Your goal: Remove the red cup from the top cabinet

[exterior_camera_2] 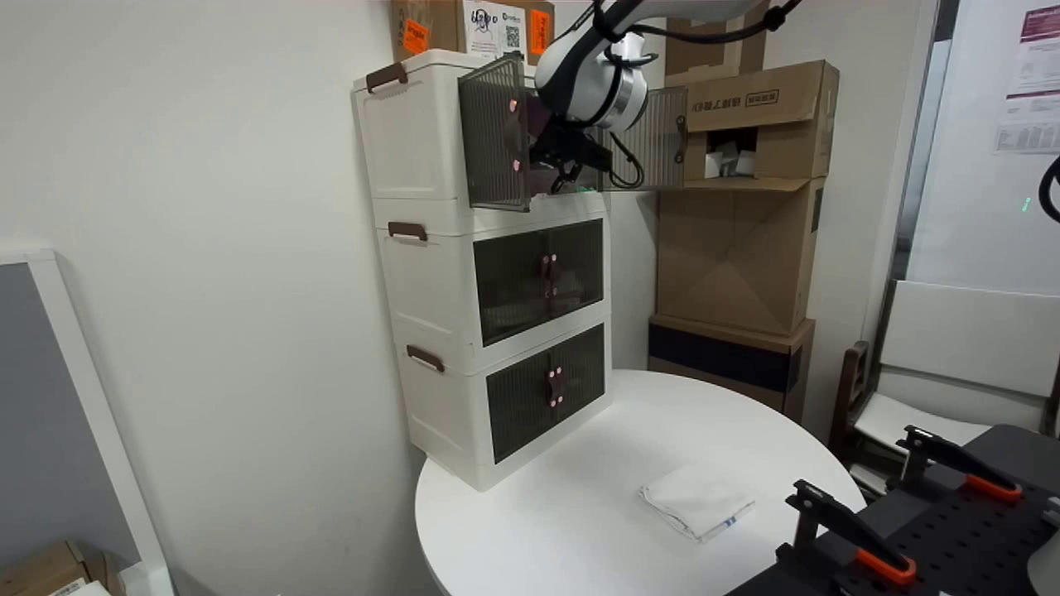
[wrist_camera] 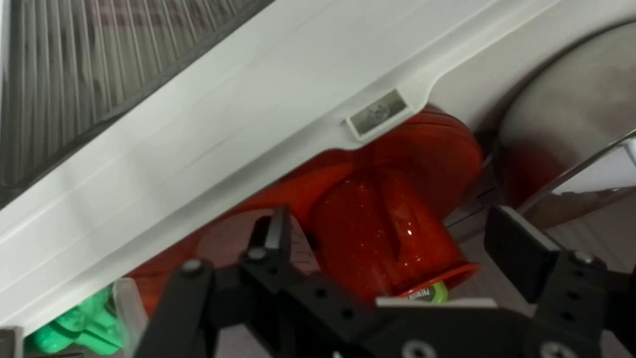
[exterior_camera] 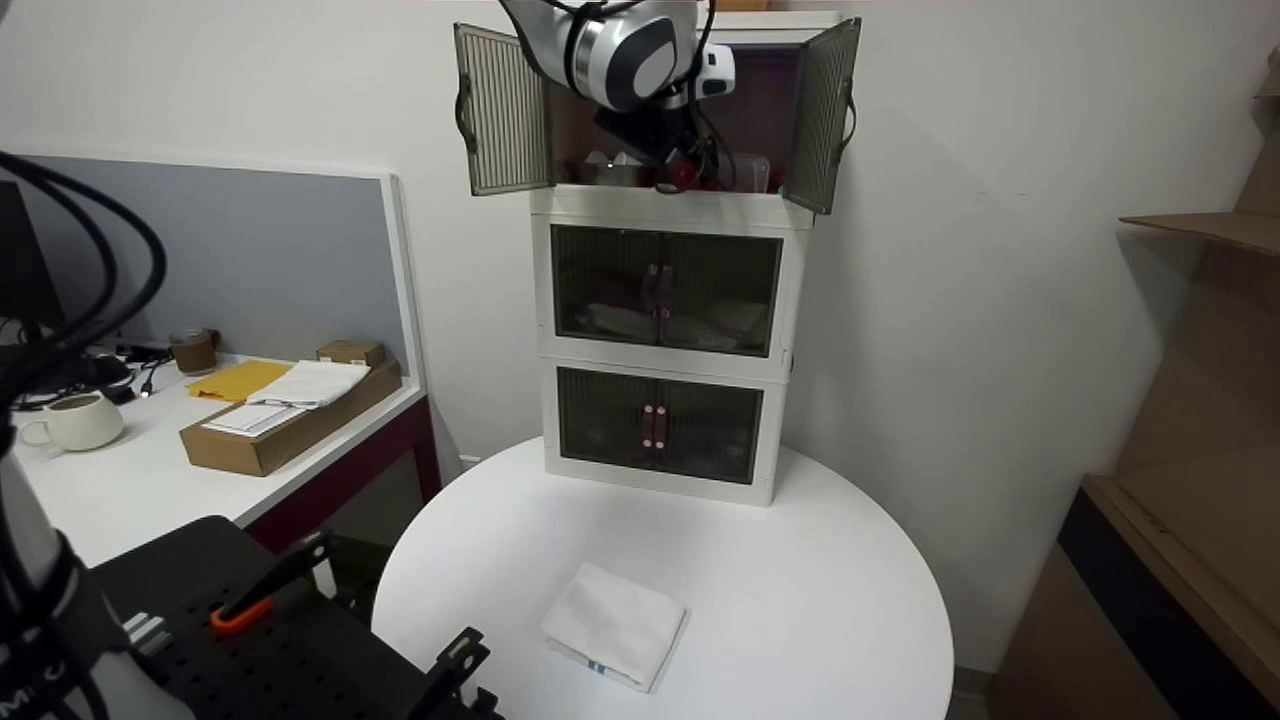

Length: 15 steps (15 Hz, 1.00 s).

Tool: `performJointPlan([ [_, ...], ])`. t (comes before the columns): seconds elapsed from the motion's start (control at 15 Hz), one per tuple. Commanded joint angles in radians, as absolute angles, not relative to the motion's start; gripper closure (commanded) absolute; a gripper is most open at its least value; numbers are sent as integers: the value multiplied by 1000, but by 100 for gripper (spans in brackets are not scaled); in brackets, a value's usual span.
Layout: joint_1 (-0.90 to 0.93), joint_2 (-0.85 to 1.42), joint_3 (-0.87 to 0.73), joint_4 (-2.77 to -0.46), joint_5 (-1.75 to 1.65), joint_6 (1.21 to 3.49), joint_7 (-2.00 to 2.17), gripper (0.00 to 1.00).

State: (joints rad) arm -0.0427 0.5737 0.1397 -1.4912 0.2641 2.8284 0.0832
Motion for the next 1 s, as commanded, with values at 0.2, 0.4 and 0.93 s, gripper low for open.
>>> performJointPlan([
  [0.2,-37,635,144,-1390,266,2792,72,55],
  [0.4,-34,646,141,-1375,263,2794,74,79],
  [0.93,-26,659,133,-1356,257,2795,83,97],
])
